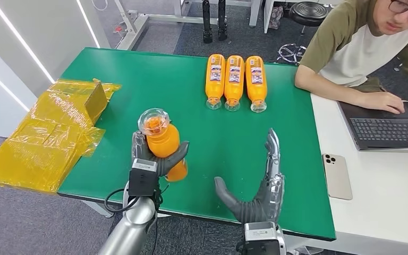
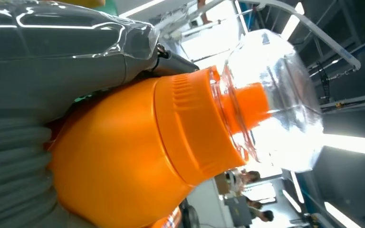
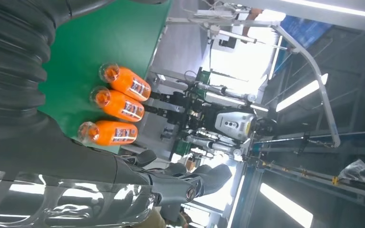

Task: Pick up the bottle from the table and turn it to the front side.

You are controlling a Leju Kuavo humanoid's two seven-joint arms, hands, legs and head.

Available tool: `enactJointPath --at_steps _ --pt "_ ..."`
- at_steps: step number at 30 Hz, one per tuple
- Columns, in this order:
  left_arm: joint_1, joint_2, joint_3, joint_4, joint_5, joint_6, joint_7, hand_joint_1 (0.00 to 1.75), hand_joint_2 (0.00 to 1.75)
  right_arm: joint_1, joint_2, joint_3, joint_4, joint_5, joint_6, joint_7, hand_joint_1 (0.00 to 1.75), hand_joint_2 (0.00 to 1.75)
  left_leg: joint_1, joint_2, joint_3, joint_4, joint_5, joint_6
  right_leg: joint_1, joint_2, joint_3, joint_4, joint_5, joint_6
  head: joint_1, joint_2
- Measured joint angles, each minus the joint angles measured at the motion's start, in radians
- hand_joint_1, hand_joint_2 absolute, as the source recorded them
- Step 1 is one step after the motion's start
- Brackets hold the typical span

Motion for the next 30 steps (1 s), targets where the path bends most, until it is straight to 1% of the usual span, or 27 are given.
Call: enactJointPath --at_steps 2,4,6,8,10,12,15,19,25,30 --pt "0.005 0.016 0.016 0.000 -0.116 0.047 0.053 1.75 1.75 0.002 -0.004 0.007 -0.009 -0.021 -0.013 -0.013 0.00 1.75 0.000 0.001 0.000 0.000 0.000 0.000 0.000 0.000 0.000 0.000 0.000 0.000 0.000 0.000" --pt "0.016 0.046 0.038 0.000 -0.298 0.118 0.136 1.75 1.75 0.006 -0.010 0.012 -0.018 -0.046 -0.027 -0.025 0.00 1.75 0.000 0.002 0.000 -0.001 0.000 0.000 0.000 0.002 0.000 0.000 0.000 0.000 0.000 0.000" --pt "0.032 0.086 0.074 -0.004 -0.509 0.176 0.231 1.75 1.75 0.008 -0.017 0.020 -0.026 -0.069 -0.032 -0.029 0.00 1.75 0.000 0.003 0.000 -0.001 0.000 0.000 0.000 0.003 0.000 0.000 0.000 0.000 0.000 0.000" --pt "0.043 0.137 0.127 -0.009 -0.715 0.204 0.316 1.75 1.75 0.009 -0.023 0.026 -0.033 -0.090 -0.034 -0.031 0.00 1.75 0.000 0.003 0.000 -0.001 0.000 -0.001 0.000 0.003 -0.001 0.001 0.000 0.000 0.000 0.000" --pt "0.045 0.189 0.182 -0.011 -0.837 0.210 0.363 1.75 1.75 0.011 -0.027 0.029 -0.041 -0.101 -0.034 -0.032 0.00 1.75 0.000 0.003 0.001 -0.002 0.001 -0.001 0.000 0.003 -0.002 0.001 0.000 0.000 0.000 0.000" --pt "0.041 0.238 0.221 -0.008 -0.893 0.206 0.389 1.75 1.75 0.013 -0.028 0.030 -0.050 -0.108 -0.035 -0.033 0.00 1.75 0.000 0.002 0.000 -0.002 0.001 -0.002 0.000 0.002 -0.002 0.002 0.000 -0.001 0.000 0.000" --pt "0.013 0.300 0.244 0.017 -0.965 0.181 0.430 1.75 1.75 0.013 -0.029 0.032 -0.063 -0.116 -0.035 -0.033 0.00 1.75 0.000 0.001 0.000 -0.002 0.002 -0.003 0.000 0.001 -0.003 0.002 0.000 -0.001 0.000 0.000" --pt "-0.078 0.365 0.247 0.132 -1.015 0.151 0.449 1.75 1.75 -0.003 -0.030 0.047 -0.072 -0.139 -0.035 -0.033 0.00 1.75 0.000 0.001 0.000 -0.002 0.003 -0.004 0.000 0.001 -0.003 0.002 0.001 -0.003 0.000 0.000" --pt "-0.228 0.427 0.224 0.371 -1.100 0.101 0.439 1.75 1.75 -0.041 -0.029 0.074 -0.070 -0.176 -0.035 -0.033 0.00 1.75 0.000 0.002 0.000 -0.001 0.004 -0.005 0.000 0.002 -0.003 0.003 0.003 -0.004 0.000 0.000" --pt "-0.318 0.456 0.181 0.551 -1.151 0.023 0.413 1.75 1.75 -0.074 -0.024 0.093 -0.064 -0.206 -0.035 -0.033 0.00 1.75 0.000 0.002 0.000 -0.001 0.005 -0.006 0.000 0.002 -0.003 0.003 0.003 -0.004 0.000 0.000"
